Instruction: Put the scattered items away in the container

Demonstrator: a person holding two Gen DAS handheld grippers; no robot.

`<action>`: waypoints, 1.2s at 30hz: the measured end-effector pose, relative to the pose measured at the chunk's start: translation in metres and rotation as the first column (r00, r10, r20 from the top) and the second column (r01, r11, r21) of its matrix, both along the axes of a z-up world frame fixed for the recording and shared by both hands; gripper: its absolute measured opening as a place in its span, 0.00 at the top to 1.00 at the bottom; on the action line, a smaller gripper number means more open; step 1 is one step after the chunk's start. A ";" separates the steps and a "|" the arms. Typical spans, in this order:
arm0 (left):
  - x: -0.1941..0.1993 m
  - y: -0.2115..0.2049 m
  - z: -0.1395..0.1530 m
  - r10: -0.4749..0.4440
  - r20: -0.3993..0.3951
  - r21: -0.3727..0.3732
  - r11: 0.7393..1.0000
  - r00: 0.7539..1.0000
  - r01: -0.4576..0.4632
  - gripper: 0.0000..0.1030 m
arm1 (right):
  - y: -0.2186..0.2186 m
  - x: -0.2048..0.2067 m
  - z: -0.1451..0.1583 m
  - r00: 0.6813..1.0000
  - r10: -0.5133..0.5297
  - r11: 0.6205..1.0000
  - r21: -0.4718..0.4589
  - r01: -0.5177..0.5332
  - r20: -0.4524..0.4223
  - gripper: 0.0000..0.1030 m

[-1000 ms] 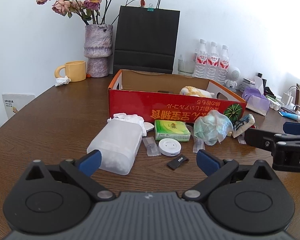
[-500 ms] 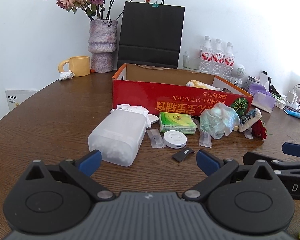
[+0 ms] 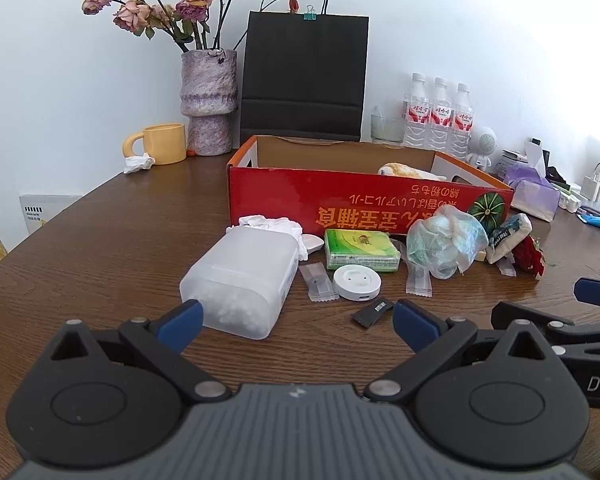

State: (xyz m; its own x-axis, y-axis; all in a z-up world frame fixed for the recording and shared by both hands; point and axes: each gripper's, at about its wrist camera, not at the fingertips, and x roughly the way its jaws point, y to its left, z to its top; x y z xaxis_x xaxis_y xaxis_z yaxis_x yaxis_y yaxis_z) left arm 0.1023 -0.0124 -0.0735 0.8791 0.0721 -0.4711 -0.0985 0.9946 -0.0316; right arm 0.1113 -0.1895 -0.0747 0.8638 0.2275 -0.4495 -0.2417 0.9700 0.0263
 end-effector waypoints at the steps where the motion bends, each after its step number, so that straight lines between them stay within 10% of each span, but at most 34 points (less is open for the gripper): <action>1: -0.001 -0.001 0.000 0.002 0.005 0.005 1.000 1.000 -0.002 0.00 | 0.001 -0.001 0.000 1.000 0.002 1.000 -0.003 -0.002 0.005 0.00; 36: -0.006 -0.006 -0.002 0.004 0.039 0.052 0.999 0.999 -0.006 0.00 | -0.002 -0.006 -0.003 0.997 -0.036 0.999 0.025 0.035 0.075 0.00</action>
State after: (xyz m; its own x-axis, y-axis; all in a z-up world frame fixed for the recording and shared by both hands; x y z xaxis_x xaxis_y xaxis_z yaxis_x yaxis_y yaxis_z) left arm 0.0968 -0.0185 -0.0751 0.8963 0.1005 -0.4319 -0.1036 0.9945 0.0165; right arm 0.1048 -0.1911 -0.0776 0.9028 0.2059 -0.3776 -0.2093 0.9773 0.0325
